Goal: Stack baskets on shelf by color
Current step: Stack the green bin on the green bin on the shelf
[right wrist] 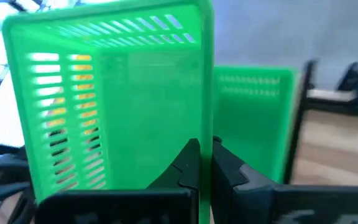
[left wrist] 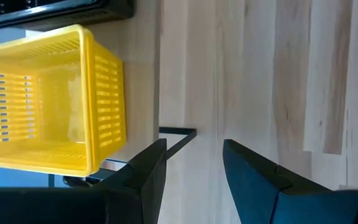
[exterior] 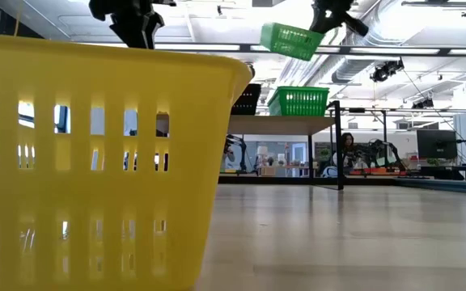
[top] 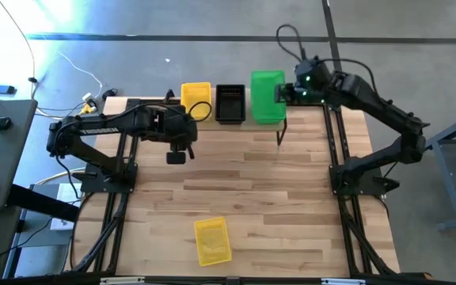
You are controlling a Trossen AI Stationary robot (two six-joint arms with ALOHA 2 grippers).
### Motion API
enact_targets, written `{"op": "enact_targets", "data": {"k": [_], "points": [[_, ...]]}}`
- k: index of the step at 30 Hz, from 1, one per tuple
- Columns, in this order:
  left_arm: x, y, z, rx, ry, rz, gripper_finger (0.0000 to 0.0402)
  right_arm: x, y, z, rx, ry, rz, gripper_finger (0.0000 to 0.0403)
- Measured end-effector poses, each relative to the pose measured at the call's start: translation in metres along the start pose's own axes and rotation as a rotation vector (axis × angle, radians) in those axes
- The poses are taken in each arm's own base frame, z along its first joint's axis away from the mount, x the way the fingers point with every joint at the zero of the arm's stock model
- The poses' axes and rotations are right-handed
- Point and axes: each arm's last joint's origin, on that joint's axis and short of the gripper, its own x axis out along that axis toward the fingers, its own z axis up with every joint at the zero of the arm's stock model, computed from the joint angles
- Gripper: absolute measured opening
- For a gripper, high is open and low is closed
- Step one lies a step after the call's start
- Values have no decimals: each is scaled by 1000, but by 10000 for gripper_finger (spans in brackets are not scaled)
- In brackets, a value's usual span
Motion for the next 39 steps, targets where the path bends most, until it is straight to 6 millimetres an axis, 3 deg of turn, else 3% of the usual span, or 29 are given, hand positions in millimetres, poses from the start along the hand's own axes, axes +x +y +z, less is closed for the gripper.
{"op": "enact_targets", "data": {"k": [8, 14, 18, 39], "points": [[3, 9, -2, -40, 7, 14, 149, -4, -26, 28, 32, 2, -31, 0], [5, 16, -1, -73, -13, 27, 149, 18, -38, 40, 63, 71, -33, 0], [6, 20, -1, -93, -19, 9, 149, 34, -41, 42, 61, 139, -14, 0], [7, 21, -2, -114, -20, -13, 149, 63, -47, 33, 93, 259, -141, 0]]}}
